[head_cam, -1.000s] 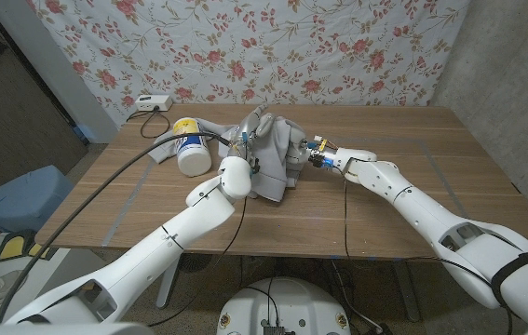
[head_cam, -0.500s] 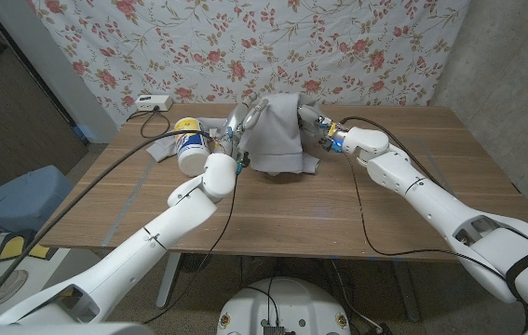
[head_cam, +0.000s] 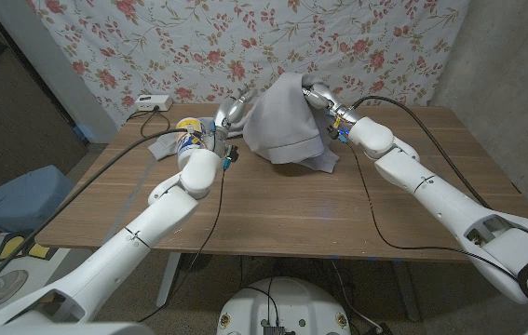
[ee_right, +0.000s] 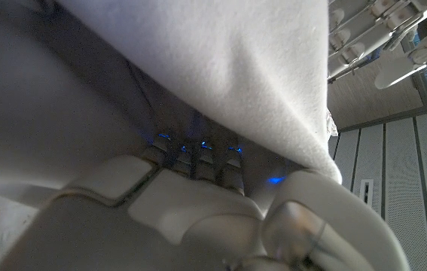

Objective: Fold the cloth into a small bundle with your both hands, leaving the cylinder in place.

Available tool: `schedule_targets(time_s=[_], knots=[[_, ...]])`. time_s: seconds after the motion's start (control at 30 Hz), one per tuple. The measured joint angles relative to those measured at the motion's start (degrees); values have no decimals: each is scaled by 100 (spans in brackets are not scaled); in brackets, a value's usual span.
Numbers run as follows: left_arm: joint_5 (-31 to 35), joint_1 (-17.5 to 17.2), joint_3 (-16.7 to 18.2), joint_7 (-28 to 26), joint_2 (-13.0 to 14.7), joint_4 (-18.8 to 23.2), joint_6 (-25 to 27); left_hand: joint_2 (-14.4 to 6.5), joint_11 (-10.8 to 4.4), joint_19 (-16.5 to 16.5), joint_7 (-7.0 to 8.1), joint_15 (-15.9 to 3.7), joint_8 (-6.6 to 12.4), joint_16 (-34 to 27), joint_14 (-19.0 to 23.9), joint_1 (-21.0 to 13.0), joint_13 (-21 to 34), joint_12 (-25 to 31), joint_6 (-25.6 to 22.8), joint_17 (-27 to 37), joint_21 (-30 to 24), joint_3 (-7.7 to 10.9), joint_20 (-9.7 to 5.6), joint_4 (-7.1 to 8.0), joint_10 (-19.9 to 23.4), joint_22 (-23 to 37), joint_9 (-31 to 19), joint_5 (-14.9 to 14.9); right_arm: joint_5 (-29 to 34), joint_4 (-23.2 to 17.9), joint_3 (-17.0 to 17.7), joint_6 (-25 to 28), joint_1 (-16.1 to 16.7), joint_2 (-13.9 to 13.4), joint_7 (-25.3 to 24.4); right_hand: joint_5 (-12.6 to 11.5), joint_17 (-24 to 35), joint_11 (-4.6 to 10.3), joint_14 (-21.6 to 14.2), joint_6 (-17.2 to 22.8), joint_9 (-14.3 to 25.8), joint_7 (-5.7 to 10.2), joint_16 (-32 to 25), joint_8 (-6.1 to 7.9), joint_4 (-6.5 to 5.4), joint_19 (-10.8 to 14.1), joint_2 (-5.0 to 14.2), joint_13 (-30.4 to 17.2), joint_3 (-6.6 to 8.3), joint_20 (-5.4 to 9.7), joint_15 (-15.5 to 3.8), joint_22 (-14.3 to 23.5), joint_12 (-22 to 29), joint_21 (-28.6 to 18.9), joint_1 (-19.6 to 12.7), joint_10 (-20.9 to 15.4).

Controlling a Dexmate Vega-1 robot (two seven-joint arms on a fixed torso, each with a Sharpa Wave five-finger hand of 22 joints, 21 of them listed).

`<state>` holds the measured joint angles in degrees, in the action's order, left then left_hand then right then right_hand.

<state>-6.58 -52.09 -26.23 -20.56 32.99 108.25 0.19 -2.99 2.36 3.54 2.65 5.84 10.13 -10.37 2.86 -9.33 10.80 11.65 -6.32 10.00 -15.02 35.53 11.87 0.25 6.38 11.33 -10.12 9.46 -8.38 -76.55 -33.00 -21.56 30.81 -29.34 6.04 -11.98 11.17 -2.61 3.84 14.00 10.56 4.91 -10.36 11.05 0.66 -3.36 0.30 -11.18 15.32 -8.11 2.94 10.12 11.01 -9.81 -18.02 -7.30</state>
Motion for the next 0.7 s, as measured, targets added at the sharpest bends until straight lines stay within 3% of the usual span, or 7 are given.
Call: schedule_targets(time_s=[0.03,0.13,0.2,0.37,0.43,0.6,0.7], knots=[[-133,-41,108,75,31,-65,-117,26,0,0,0,12,0,0,-12,26,0,0,0,0,0,-1,0,-1,0,0,0,0,273,-27,25,-129,18,-14,-393,-20,0,19,-1,36,0,36,0,0,8,-127,-8,0,-7,-64,0,1,0,7,8,-19],[-303,-71,207,163,68,-114,-246,26,15,-13,0,31,0,0,-31,26,0,0,0,0,0,-1,13,-1,-16,0,0,0,541,-143,100,-173,71,-76,-744,-58,-2,72,96,-23,0,189,-24,-1,117,-453,-126,0,-46,-319,36,2,0,7,-16,18],[-416,-87,272,233,103,-142,-329,26,31,-30,14,44,0,0,-44,26,0,-22,15,0,0,-3,30,1,-31,0,0,0,732,-327,165,-111,122,-187,-913,-129,-2,46,134,-396,0,238,-94,-59,238,-513,-298,-7,-110,-363,91,3,-20,-65,-49,223],[-584,-97,326,347,139,-166,-442,56,23,-71,1,63,0,0,-63,56,16,-22,44,0,45,-48,30,-1,-85,0,0,0,870,-883,223,65,148,-588,-940,-221,36,-35,-394,-800,25,76,-336,-27,391,212,-428,-41,-191,-380,136,52,101,-376,-114,190],[-644,-100,406,406,209,-228,-480,56,22,-71,0,92,0,0,-92,56,29,-22,44,0,44,-48,30,-1,-85,0,0,0,1164,-1198,216,602,106,-804,-693,-241,45,-6,-594,-822,27,1,-402,-13,428,537,-419,-58,-189,-387,86,70,136,-465,-127,74],[-734,-61,457,535,289,-294,-547,79,50,-113,-20,104,0,0,-104,79,30,-22,64,0,44,-65,31,-18,-112,-1,-15,0,1431,-2121,21,1322,-195,-1340,-132,-267,45,-71,-1351,-78,26,-217,-617,227,540,1280,-329,-97,-237,-390,-94,53,346,-597,-320,-659],[-762,-14,480,616,333,-344,-587,79,52,-112,-20,114,0,0,-114,79,29,-22,63,-1,44,-72,30,-25,-114,-1,-17,0,1650,-2635,-217,1847,-491,-1576,334,-267,45,-119,-1581,131,49,-305,-656,259,557,1515,-346,-97,-279,-399,-116,53,385,-631,-335,-874]])
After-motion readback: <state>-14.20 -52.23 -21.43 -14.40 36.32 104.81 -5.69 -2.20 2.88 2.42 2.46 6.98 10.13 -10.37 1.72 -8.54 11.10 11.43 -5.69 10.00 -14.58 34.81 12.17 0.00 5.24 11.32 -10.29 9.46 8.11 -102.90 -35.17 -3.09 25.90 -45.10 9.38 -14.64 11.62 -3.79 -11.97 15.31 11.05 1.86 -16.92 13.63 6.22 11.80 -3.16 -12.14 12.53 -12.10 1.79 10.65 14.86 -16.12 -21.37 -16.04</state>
